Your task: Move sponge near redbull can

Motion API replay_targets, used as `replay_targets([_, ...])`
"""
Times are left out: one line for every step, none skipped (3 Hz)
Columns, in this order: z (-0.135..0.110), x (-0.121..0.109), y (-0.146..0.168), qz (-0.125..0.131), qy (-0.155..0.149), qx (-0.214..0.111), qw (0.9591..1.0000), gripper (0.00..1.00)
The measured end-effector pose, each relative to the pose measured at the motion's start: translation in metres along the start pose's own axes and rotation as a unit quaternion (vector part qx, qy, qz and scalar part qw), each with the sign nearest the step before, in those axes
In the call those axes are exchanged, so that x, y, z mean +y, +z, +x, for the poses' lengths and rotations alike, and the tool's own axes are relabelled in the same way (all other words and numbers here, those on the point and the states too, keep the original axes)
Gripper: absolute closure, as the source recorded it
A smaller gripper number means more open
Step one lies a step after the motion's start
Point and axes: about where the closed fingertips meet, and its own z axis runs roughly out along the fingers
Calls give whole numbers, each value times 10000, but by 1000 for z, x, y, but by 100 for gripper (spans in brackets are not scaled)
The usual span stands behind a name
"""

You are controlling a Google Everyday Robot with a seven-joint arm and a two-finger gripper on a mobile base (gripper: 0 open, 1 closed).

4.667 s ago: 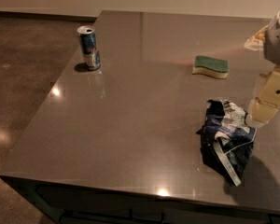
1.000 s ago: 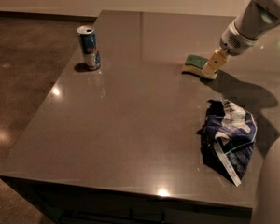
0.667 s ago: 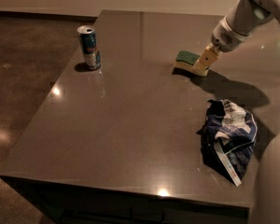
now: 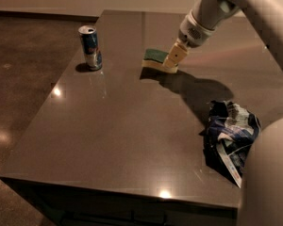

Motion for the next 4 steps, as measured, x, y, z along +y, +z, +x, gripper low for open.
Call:
replay_targets([-42, 21, 29, -217, -479, 57, 9986, 100])
replay_targets([-66, 30, 48, -275, -734, 137, 9968, 100])
replay_targets([-93, 35, 77, -283, -1091, 291, 9932, 90])
replay_targets([-100, 37, 87, -292, -1183, 340, 9920, 59])
